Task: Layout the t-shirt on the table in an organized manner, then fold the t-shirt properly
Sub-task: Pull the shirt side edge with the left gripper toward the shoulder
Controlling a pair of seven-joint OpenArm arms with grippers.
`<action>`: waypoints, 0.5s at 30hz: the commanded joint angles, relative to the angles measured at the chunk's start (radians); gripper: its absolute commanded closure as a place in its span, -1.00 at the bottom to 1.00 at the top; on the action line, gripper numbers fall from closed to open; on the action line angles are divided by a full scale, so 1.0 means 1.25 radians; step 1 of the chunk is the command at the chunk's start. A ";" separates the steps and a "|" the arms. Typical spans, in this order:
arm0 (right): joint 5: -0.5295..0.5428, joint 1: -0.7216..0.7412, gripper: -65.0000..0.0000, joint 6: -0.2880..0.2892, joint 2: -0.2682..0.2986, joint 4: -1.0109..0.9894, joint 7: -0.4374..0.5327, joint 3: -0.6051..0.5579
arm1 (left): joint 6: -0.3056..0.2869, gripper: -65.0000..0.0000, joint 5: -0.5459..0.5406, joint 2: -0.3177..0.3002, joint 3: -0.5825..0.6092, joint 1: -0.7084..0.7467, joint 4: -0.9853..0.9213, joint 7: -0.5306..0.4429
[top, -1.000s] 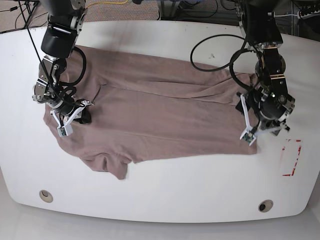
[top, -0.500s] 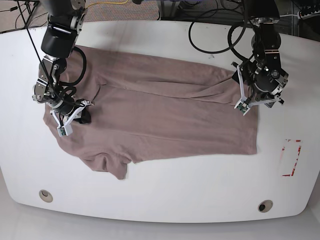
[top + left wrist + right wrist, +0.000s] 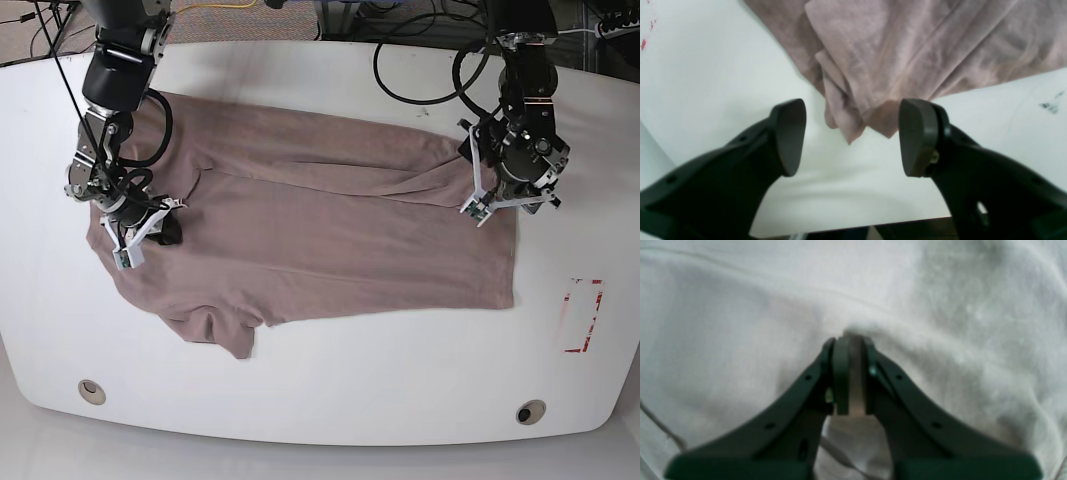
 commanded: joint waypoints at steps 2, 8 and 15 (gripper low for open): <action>-0.032 -0.002 0.81 -0.007 0.008 0.001 -0.047 0.000 | -0.001 -0.26 -0.005 -0.002 0.018 -0.010 0.012 -0.002; -0.032 -0.002 0.81 -0.007 0.008 0.001 -0.047 0.000 | -0.001 -0.26 -0.003 -0.001 0.036 -0.009 -0.019 -0.002; -0.032 -0.002 0.81 -0.007 0.008 0.001 -0.047 0.000 | -0.001 -0.25 -0.003 -0.002 0.035 -0.010 -0.057 -0.022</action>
